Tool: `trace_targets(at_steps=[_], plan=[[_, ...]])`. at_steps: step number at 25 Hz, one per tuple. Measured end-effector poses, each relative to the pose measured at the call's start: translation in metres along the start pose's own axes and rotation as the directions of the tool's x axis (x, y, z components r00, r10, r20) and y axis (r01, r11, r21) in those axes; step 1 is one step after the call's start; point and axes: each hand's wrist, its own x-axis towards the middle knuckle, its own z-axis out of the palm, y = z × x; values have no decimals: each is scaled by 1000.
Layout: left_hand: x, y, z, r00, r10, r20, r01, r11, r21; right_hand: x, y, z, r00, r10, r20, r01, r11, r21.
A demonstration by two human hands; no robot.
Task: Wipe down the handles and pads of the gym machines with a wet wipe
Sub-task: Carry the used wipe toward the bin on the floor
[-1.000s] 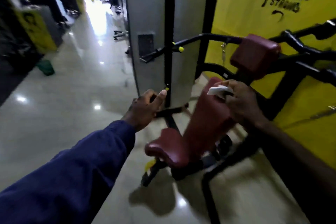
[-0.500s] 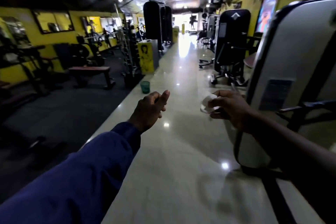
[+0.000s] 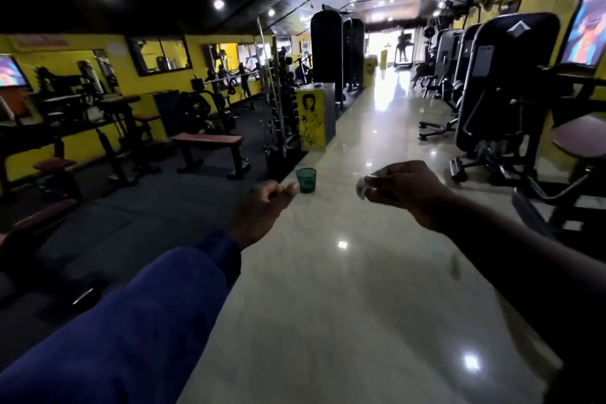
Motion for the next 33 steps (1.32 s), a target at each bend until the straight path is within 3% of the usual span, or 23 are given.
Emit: trace_targets(at_steps=[8, 15, 23, 28, 33], plan=[[266, -62, -27, 995, 37, -97, -26, 993, 116, 309, -11, 43, 989, -138, 49, 146, 968, -204], [561, -126, -39, 998, 59, -4, -58, 993, 106, 583, -9, 53, 998, -47, 30, 52, 987, -155], [872, -195, 40, 995, 54, 86, -63, 991, 115, 880, 15, 8, 990, -138, -9, 135, 980, -144], [1074, -235, 82, 997, 51, 66, -56, 995, 81, 1105, 18, -36, 993, -120, -16, 118, 985, -125], [1242, -297, 85, 1000, 8, 11, -10, 995, 104, 1298, 24, -14, 999, -24, 33, 30, 979, -204]])
